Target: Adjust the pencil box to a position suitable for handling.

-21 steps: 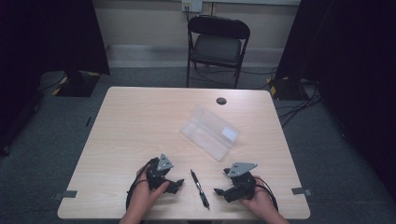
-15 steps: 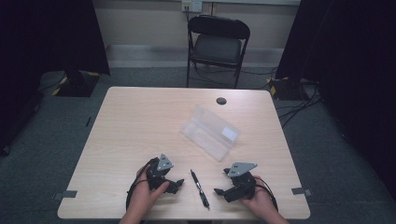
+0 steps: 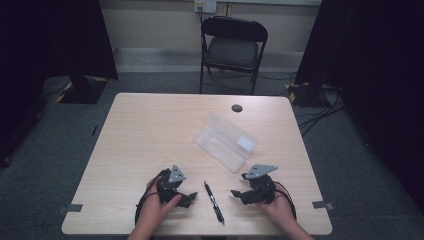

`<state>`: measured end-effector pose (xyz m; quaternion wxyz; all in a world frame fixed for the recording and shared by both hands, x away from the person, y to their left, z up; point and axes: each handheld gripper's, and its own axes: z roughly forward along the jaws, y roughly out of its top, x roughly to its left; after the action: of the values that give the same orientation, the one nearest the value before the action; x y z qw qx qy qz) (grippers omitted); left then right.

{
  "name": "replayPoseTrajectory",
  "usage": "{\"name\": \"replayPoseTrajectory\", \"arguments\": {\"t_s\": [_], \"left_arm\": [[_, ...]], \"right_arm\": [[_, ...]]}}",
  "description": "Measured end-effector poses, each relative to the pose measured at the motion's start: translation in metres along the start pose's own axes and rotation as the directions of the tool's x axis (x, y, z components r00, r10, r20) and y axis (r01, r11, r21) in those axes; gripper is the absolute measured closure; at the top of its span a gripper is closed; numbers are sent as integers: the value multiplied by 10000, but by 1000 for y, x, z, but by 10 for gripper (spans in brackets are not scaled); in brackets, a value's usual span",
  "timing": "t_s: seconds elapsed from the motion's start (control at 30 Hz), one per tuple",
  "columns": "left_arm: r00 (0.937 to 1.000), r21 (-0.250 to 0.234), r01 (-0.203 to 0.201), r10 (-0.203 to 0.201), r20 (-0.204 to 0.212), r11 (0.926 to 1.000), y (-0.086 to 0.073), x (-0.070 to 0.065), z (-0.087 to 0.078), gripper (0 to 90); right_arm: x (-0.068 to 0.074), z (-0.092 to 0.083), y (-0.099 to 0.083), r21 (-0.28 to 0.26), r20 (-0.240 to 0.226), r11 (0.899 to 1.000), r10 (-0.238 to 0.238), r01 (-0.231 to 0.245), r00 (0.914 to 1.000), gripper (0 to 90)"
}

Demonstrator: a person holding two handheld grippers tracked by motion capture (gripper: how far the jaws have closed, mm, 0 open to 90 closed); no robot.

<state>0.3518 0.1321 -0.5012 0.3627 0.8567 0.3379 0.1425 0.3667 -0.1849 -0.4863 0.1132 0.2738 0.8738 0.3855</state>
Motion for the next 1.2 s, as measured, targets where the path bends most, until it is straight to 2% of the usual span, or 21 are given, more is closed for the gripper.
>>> {"name": "replayPoseTrajectory", "arguments": {"t_s": [0.17,0.33,0.5,0.63,0.67,0.73,0.77,0.83,0.87,1.1,1.2], "left_arm": [[10000,-15,17,-17,0,10000,0,0,0,44],[10000,-1,-5,5,-4,10000,0,0,0,43],[10000,-14,10,-10,-2,10000,0,0,0,43],[10000,2,-8,8,-4,10000,0,0,0,44],[10000,-4,1,-1,-4,10000,0,0,0,43],[10000,-16,11,-11,-4,10000,0,0,0,43],[10000,-27,29,-29,-1,10000,0,0,0,43],[10000,-11,6,-6,-3,10000,0,0,0,43],[10000,-16,15,-15,-3,10000,0,0,0,43],[10000,-13,21,-21,-4,10000,0,0,0,43],[10000,-8,6,-6,-3,10000,0,0,0,43]], "right_arm": [[-8,0,11,-166,217,9996,231,-227,9995,268],[-13,3,20,-184,624,9997,151,-140,9979,281],[-24,9,31,-256,998,9993,314,-290,9945,344],[-29,15,35,-146,935,9987,495,-484,9944,403],[-28,19,37,-91,963,9993,374,-367,9947,463],[-28,20,38,-61,997,9992,411,-407,9942,486],[-29,24,40,-65,892,9989,465,-461,9949,542],[-29,25,41,-40,902,9986,538,-536,9945,566],[-30,29,43,51,867,9980,622,-629,9943,607],[-33,36,47,219,886,9953,925,-948,9918,660],[-32,40,48,441,1092,9939,961,-1014,9894,686]]}}
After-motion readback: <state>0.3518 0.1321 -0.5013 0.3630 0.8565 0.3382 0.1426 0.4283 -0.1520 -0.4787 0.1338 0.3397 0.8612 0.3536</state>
